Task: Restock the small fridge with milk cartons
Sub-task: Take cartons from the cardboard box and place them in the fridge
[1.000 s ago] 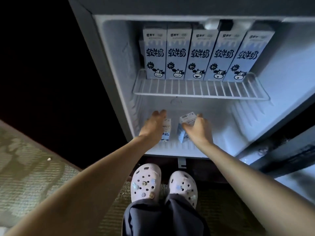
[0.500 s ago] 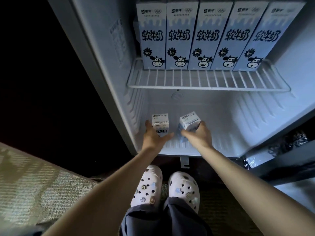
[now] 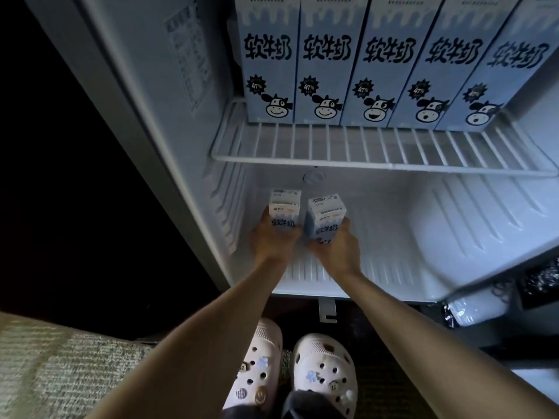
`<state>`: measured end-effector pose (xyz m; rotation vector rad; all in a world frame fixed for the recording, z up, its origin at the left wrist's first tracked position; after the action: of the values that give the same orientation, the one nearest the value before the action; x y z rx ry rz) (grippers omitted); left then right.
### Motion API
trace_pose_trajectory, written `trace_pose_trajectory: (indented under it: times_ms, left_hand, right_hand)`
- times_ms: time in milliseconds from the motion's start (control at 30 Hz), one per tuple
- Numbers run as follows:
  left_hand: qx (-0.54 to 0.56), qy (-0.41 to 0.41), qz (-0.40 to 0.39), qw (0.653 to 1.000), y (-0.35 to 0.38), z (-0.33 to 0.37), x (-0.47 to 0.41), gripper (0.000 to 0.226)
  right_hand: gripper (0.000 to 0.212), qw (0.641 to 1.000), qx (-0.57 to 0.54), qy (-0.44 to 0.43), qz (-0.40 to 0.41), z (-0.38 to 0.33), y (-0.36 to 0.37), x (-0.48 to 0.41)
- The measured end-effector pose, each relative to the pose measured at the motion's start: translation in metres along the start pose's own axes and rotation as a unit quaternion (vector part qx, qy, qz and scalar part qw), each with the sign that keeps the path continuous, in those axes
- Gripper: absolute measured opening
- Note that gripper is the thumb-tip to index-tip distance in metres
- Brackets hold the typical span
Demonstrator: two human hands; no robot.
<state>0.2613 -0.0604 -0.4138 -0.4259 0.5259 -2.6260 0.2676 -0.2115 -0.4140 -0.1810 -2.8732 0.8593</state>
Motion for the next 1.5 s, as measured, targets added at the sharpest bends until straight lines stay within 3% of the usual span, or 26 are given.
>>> trace_pose_trajectory:
  times_ms: [167, 600, 1133, 1500]
  left_hand:
    - [0.056, 0.014, 0.008, 0.998, 0.008, 0.002, -0.030, 0.051]
    - [0.033, 0.058, -0.012, 0.998, 0.014, 0.008, -0.054, 0.048]
    - [0.046, 0.025, -0.023, 0.998, 0.023, 0.006, -0.060, 0.055]
    - [0.026, -0.001, -0.047, 0.999, 0.024, 0.003, -0.057, 0.056]
  right_hand:
    - [0.058, 1.000, -0.010, 0.002, -0.008, -0.008, 0.012, -0.028]
    - [0.045, 1.000, 0.011, 0.012, -0.017, -0.010, 0.024, -0.061]
    - [0.031, 1.000, 0.017, 0.013, 0.003, -0.011, 0.026, -0.056]
    - [0.033, 0.998, 0.041, 0.047, -0.011, -0.008, 0.025, -0.048]
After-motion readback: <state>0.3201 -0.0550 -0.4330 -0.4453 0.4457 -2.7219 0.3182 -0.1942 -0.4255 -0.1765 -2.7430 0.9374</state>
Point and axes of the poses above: each hand's wrist, its own x-axis away from the middle knuckle, its own y-axis out of the palm, z = x × y, the point moved 8 cm from there along -x, towards the middle knuckle, and after that the axes turned 2 degrees about z, right-handed, at the moved point
